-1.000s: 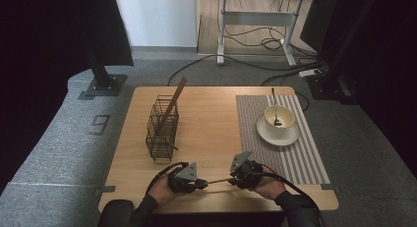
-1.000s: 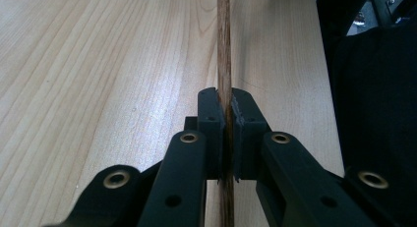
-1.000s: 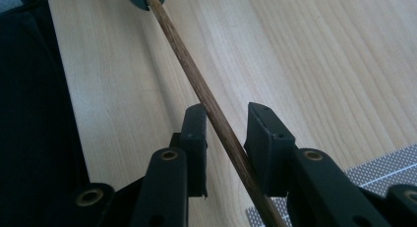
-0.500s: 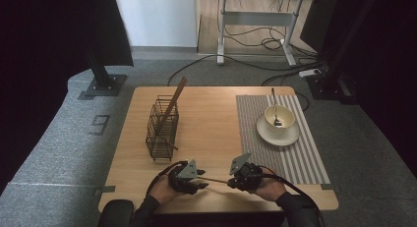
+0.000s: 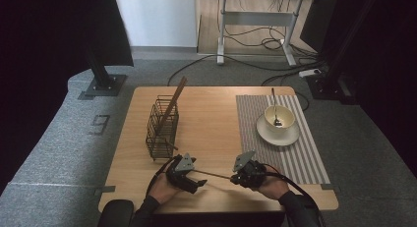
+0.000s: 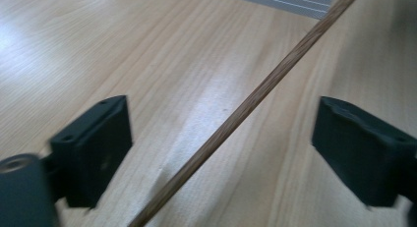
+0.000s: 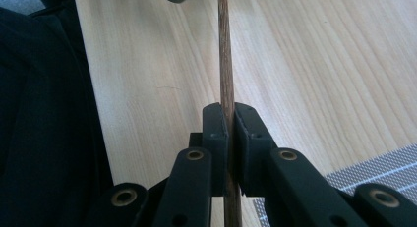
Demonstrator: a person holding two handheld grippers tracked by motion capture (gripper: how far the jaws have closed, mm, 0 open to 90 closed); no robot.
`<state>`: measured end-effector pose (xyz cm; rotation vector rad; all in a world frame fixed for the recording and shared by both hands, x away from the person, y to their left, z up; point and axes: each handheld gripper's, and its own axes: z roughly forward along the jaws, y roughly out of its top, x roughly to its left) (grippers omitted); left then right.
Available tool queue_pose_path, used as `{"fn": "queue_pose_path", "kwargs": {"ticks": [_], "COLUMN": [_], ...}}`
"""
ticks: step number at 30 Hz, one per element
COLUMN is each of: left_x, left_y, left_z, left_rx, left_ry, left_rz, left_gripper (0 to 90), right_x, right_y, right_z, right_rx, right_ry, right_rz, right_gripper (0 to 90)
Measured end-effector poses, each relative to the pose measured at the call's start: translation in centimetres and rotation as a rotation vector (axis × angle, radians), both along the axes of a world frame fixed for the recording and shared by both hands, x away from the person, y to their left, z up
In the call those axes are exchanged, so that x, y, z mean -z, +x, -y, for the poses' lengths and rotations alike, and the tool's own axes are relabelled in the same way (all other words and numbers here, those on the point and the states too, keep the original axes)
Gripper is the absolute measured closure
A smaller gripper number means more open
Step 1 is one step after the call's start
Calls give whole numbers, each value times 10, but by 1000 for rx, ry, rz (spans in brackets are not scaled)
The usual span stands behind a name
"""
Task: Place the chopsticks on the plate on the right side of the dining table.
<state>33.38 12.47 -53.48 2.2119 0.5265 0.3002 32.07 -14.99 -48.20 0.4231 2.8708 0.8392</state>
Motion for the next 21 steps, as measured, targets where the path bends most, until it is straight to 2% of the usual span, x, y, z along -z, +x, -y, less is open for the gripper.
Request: {"fn": "queue_pose_path", "kwargs": {"ticks": [3,8,14,18,21], "left_x": [2,6,10,14,17], "left_y": [2,4,7,9,10], "left_z": [-2,-4,-7,-7,-4], "left_rx": [-31,-60,-80,-79,-69], "left_ry": [-2,5,4,27,63], "left_rz": [-8,-7,-32,-49,-65], "left_gripper": [0,0,0,0,0], "right_x": [-1,0,0,0,0], "right_y": [1,3,6,10,13], "right_z": [3,9,19,28,34], "right_rx": [14,35,79,116,153], "right_ry": [4,7,13,23,31], "right_rz": [3,8,8,14,22], "right_gripper": [837,837,837,837,837]}}
